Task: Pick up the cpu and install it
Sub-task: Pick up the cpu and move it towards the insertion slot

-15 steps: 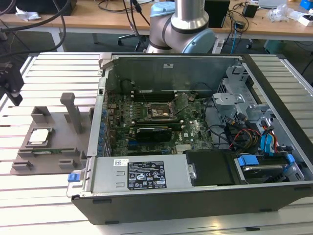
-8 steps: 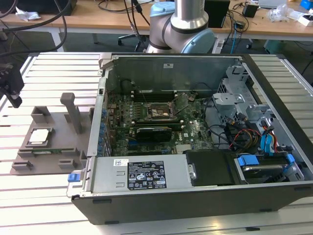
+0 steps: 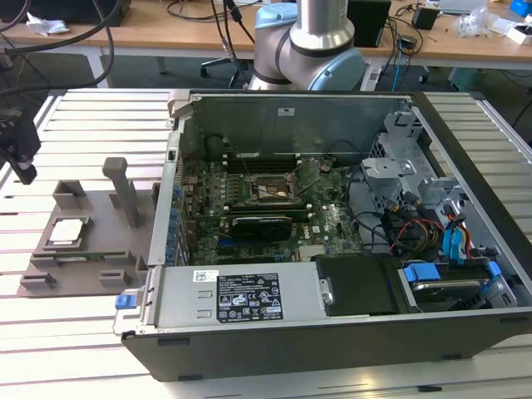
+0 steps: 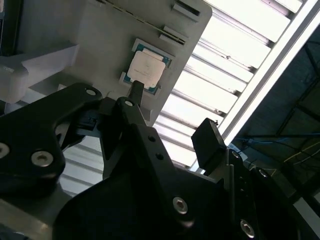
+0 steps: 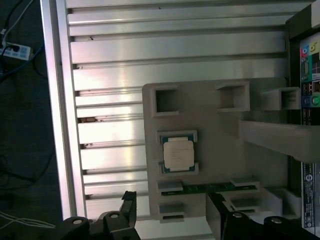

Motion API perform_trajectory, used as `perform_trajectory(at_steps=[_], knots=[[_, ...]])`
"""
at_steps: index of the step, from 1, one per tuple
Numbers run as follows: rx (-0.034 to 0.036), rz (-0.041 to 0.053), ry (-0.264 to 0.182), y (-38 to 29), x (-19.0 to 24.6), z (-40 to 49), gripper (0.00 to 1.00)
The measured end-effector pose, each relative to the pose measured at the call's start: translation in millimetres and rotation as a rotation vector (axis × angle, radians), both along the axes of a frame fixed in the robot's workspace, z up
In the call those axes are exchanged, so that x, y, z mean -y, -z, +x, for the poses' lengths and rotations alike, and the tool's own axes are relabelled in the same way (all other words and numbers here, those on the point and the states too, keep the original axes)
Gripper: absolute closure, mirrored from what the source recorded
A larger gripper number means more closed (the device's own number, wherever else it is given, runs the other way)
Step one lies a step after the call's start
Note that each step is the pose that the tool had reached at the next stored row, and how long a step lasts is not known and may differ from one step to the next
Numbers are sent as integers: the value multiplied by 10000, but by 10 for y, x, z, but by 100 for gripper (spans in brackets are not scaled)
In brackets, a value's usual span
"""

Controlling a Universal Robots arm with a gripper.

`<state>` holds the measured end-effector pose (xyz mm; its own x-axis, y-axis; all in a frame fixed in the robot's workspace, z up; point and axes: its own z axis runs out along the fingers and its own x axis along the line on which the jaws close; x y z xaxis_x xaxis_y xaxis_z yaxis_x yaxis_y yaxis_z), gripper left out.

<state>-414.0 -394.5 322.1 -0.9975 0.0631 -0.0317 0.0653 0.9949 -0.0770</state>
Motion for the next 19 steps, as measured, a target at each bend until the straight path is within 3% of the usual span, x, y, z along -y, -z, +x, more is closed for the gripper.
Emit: perform_trajectory(at_steps=[3,5,7,8,11,19], knots=[[-2,-50,-69,7,-2,12,34],[-5,321,-164,9,-2,21,34],[-6,493,-271,11,-2,28,34],[-7,522,-355,13,-2,33,34],[-12,531,-522,23,-2,42,34],[-62,531,-931,204,-2,165,34]])
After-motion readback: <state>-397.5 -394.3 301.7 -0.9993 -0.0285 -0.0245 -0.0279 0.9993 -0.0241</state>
